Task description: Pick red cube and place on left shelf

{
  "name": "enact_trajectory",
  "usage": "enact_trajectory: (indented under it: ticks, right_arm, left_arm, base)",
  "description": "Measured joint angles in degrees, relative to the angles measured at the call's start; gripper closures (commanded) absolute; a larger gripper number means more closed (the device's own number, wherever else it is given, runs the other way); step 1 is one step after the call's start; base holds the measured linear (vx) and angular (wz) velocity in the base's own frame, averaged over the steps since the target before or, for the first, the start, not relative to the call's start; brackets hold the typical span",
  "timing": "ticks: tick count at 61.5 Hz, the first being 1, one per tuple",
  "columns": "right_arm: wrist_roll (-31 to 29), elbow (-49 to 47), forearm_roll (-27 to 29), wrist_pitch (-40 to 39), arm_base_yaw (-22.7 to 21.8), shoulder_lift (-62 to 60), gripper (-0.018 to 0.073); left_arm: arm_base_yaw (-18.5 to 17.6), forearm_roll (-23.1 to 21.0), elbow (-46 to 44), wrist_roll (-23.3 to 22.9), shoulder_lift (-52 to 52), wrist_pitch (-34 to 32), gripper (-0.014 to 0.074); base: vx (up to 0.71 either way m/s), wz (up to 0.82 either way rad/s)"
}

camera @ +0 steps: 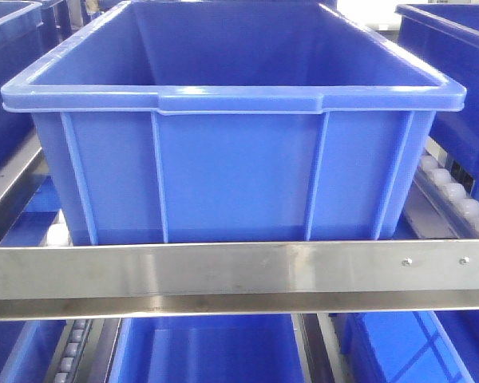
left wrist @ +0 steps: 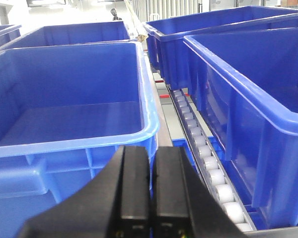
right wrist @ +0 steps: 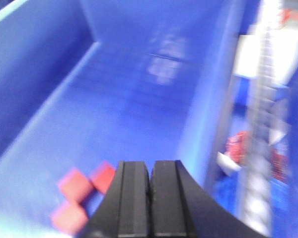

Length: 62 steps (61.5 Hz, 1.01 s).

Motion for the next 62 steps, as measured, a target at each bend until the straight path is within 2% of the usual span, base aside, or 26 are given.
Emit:
enact_trajectory:
  ticks: [12,22,62]
  right_arm:
    - [0.0,12.9,0.0,-4.1,-4.2,-11.7,0.0499]
    - [0.0,18.8,-0.1,-5.6,-7.0,-17.8,0.0499]
    - [0.1,20.6,-0.4,-6.1,-7.2,-19.2,0.0499]
  left_arm:
    - [0.0,0.0,0.0,0.0,0.0,0.0,0.0491]
    - [0.0,0.0,0.0,0.0,0.0,0.0,0.0491]
    - [0.0,0.0,0.0,0.0,0.0,0.0,0.0491]
  base:
    - [-0.02,-0.1]
    - [0.0,0.0]
    - [0.0,0.0]
